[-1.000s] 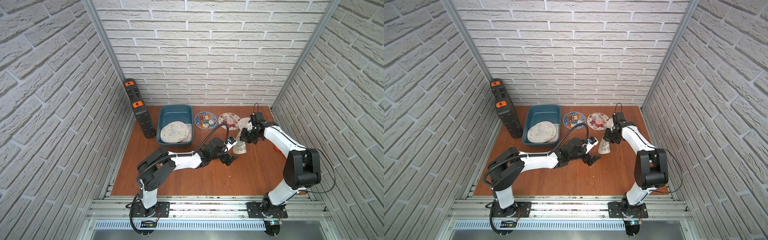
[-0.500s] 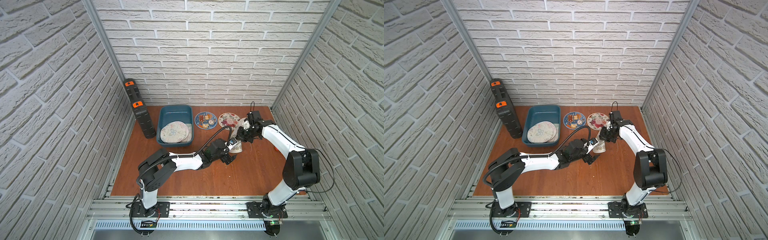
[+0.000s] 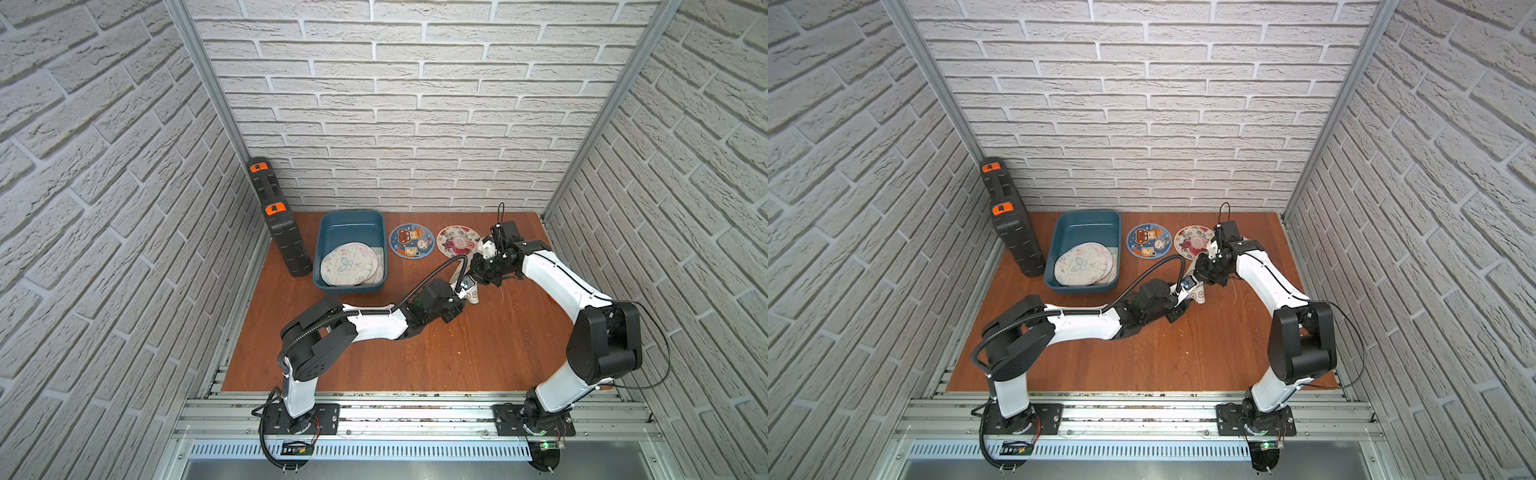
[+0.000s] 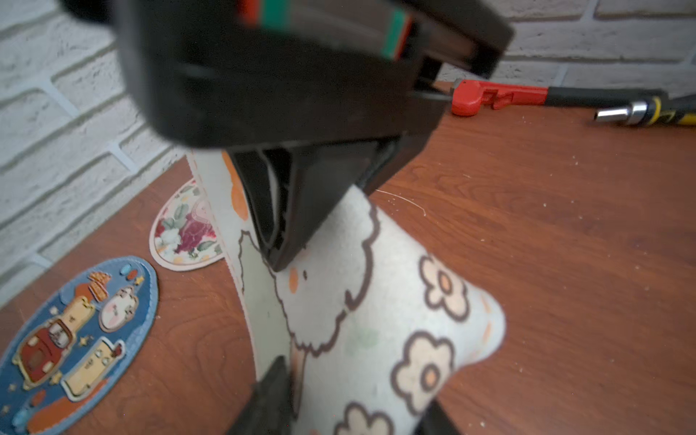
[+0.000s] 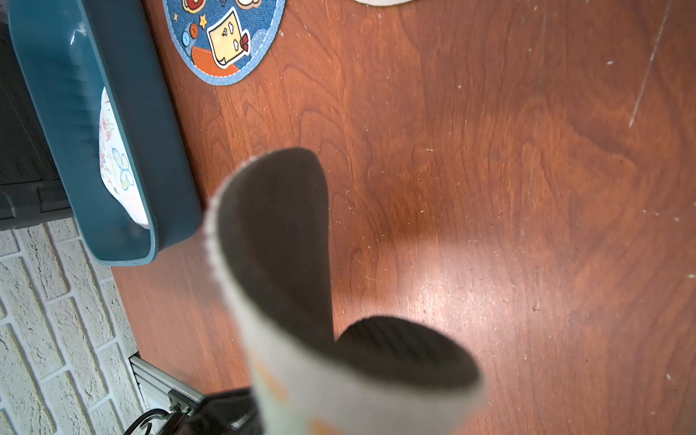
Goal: Put the coasters into the storage box
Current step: Pick up the coaster from the center of the board.
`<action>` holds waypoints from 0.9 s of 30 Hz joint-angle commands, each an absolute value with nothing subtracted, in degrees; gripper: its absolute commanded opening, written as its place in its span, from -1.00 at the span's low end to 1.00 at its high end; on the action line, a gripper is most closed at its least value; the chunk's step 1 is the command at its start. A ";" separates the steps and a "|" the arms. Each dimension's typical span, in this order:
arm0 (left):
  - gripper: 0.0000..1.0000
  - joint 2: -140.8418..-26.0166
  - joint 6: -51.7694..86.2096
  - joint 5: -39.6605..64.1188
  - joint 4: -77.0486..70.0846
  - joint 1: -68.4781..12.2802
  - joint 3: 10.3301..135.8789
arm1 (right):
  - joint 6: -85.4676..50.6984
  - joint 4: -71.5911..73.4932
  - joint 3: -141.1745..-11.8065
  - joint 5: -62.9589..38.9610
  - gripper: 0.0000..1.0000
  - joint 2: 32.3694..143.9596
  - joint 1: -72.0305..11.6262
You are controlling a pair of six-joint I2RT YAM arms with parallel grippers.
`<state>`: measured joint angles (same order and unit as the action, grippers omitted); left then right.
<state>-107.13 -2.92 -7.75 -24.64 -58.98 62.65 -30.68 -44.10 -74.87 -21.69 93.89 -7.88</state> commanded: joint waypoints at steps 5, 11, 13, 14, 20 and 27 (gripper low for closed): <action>-1.00 -106.70 -3.51 -10.88 -25.48 -59.02 65.10 | -30.32 -44.17 -74.13 -21.96 -0.84 92.89 -8.87; -1.00 -104.69 -1.97 -11.98 -24.59 -58.01 63.82 | -30.39 -43.53 -73.74 -20.53 -0.77 93.47 -9.05; -1.00 -103.77 -1.39 -12.59 -24.48 -57.28 62.86 | -30.32 -43.58 -73.54 -19.15 -0.74 93.34 -9.05; -1.00 -103.26 -1.37 -13.07 -24.21 -56.82 62.39 | -30.32 -43.72 -73.53 -18.12 -0.72 93.26 -9.06; -1.00 -100.20 -0.27 -18.39 -18.70 -54.10 61.35 | -30.06 -43.92 -73.41 -15.44 -0.45 93.02 -9.05; -1.00 -95.52 -0.04 -23.23 -13.65 -51.13 59.42 | -30.40 -44.66 -73.74 -10.38 -0.17 92.74 -8.32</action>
<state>-99.35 -1.39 -15.31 -15.66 -54.33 61.06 -31.09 -42.28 -74.39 -18.26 93.89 -9.96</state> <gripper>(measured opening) 0.065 0.407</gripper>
